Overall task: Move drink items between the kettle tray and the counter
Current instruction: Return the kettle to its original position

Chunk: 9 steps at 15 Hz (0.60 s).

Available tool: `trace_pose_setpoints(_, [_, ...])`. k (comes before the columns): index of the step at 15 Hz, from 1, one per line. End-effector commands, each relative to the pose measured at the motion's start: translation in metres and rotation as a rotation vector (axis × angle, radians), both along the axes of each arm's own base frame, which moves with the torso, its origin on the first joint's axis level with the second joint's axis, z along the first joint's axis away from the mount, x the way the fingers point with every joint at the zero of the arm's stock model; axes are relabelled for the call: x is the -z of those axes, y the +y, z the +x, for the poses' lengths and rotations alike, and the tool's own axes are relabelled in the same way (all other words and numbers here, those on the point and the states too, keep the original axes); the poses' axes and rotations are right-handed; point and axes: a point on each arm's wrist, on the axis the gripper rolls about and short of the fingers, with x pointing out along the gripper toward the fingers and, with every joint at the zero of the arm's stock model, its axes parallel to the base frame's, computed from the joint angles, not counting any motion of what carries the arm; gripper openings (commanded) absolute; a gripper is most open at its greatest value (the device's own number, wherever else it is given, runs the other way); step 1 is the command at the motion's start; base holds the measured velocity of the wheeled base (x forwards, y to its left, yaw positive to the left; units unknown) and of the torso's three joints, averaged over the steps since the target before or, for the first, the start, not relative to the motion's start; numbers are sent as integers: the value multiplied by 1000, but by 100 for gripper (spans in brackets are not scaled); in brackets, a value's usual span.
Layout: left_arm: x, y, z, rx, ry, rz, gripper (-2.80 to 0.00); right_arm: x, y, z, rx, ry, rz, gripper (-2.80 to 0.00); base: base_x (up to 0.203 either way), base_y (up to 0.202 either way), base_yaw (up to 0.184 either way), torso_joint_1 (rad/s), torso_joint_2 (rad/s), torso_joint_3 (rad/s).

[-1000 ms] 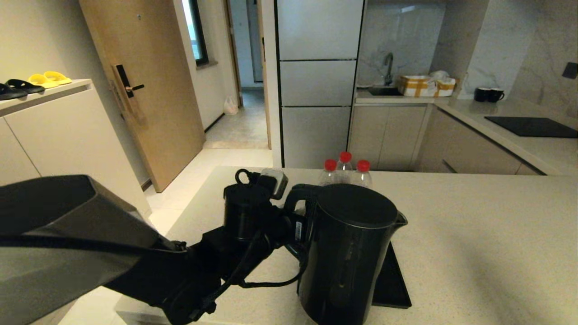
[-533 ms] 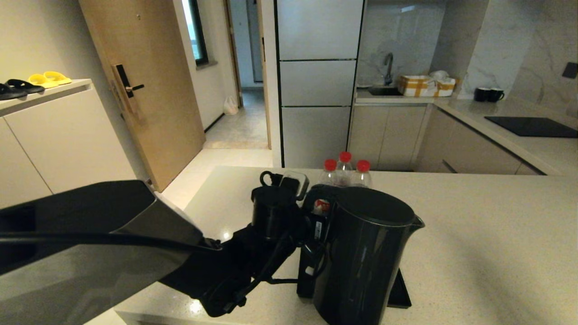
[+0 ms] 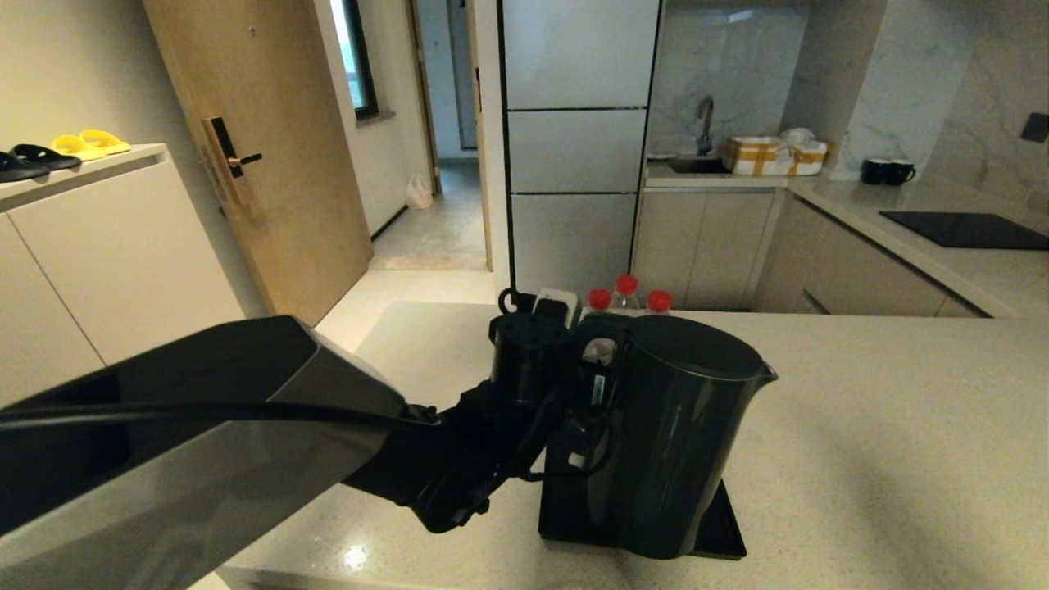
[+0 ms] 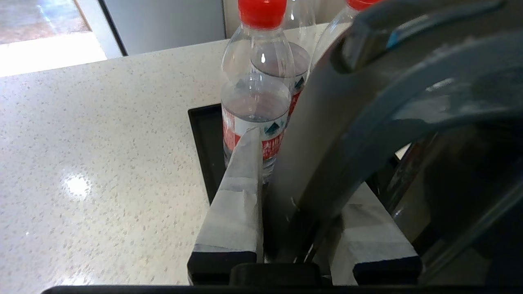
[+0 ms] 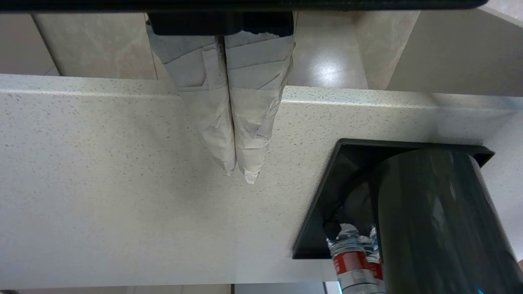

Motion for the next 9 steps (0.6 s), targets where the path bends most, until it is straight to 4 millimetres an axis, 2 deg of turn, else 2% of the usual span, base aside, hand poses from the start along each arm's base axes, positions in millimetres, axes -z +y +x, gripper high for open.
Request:
trace_pose_setpoints(1, [4,-3,4,-7,-3,4,-280,0,0,0,0,1,0,-280,0,0,0,0,0,0])
trace_pose_setpoints(4, [-8,3,-6,3,-12,-4,-280,0,0,0,0,1,0,-280,0,0,0,0,0,0])
trace_pose_setpoints(7, [-9,4,-8,6,-11,-3,-280,0,0,0,0,1,0,-280,0,0,0,0,0,0])
trace_pose_setpoints(9, [-19,4,-13,17,-19,-14,-280,0,0,0,0,1,0,-280,0,0,0,0,0,0])
